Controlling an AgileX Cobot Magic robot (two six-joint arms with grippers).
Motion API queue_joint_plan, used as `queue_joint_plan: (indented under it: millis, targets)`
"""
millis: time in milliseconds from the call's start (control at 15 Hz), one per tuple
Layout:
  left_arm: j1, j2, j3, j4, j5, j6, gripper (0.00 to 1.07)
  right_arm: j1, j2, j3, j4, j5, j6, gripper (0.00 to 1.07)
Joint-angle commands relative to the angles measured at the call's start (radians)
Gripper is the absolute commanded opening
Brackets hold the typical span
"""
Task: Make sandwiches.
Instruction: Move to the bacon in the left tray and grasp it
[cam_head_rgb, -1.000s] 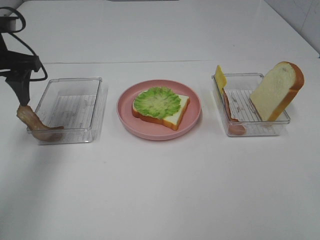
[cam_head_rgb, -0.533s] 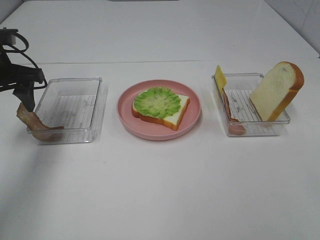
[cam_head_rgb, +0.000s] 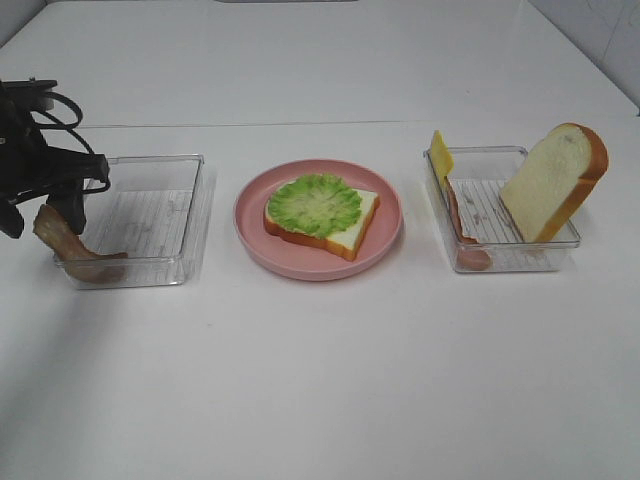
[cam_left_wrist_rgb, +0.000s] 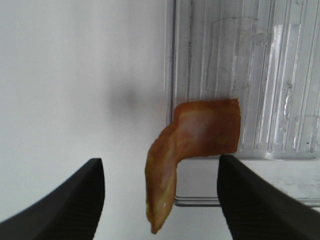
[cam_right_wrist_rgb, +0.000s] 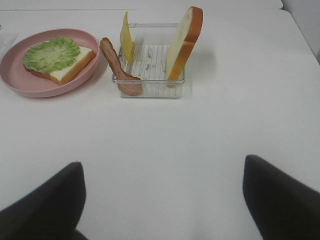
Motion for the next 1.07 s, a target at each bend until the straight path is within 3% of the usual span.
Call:
queue_joint_plan:
  millis: [67,733,800,1067]
  targets:
    - [0.000,0.002,0.001,-0.013,-0.012,-0.007,0.56,-0.003,-0.011,0.002,0.001,-0.007,0.009,0.81]
    - [0.000,0.002,0.001,-0.025,-0.021,-0.007,0.18,-0.003,-0.011,0.002,0.001,-0.007,0.009,0.81]
    - [0.000,0.002,0.001,-0.026,-0.035,-0.007,0.02,-0.003,-0.011,0.002,0.001,-0.007,0.009,0.81]
    - [0.000,0.002,0.001,-0.042,-0.038,-0.006,0.00,-0.003,-0.011,0.002,0.001,-0.007,0.009,0.81]
